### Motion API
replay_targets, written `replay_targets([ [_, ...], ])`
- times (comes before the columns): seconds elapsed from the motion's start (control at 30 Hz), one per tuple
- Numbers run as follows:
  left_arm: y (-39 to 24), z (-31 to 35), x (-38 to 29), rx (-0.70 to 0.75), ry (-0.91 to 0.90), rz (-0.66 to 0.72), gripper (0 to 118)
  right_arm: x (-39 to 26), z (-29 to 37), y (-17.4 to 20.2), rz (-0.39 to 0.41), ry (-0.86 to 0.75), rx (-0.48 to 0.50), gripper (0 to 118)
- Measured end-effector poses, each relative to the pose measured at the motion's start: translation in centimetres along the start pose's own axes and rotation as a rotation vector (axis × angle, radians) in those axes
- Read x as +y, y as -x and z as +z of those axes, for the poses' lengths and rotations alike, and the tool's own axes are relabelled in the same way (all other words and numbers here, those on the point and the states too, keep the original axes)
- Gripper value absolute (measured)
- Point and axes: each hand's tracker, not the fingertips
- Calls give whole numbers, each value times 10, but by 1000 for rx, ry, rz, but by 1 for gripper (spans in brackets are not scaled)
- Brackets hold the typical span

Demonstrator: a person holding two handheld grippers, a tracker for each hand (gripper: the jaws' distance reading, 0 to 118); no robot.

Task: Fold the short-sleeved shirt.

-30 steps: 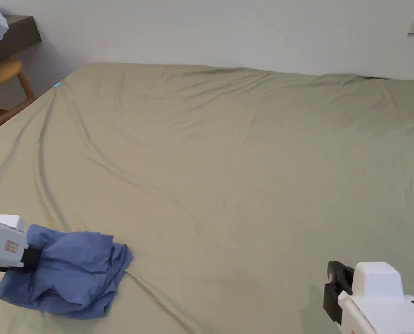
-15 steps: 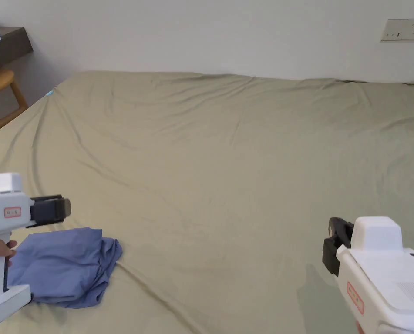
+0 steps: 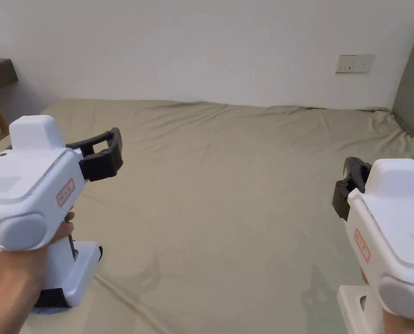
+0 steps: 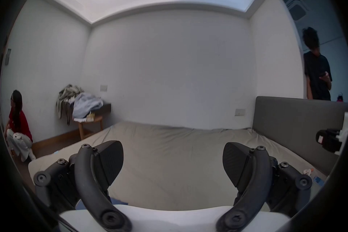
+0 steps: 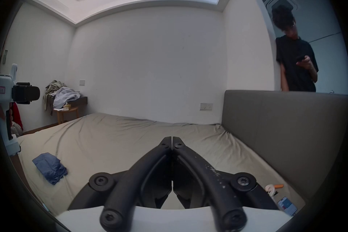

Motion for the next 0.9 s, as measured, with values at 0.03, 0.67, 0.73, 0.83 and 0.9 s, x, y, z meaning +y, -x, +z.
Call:
replay_targets([
  [0.03, -8, 0, -4, 2, -11, -11, 108, 2, 3, -3, 3, -14, -12, 2],
  [0.67, -77, 3, -56, -109, -32, -52, 0, 0, 29, -30, 51, -57, -80, 2],
  [0.73, -77, 6, -56, -110, -33, -51, 0, 0, 29, -30, 50, -57, -80, 2],
  [0.83, -76, 8, -56, -111, -36, -53, 0, 1, 30, -28, 50, -56, -78, 2],
  [0.9, -76, 7, -56, -113, -36, -63, 0, 0, 30, -28, 53, -58, -78, 2],
])
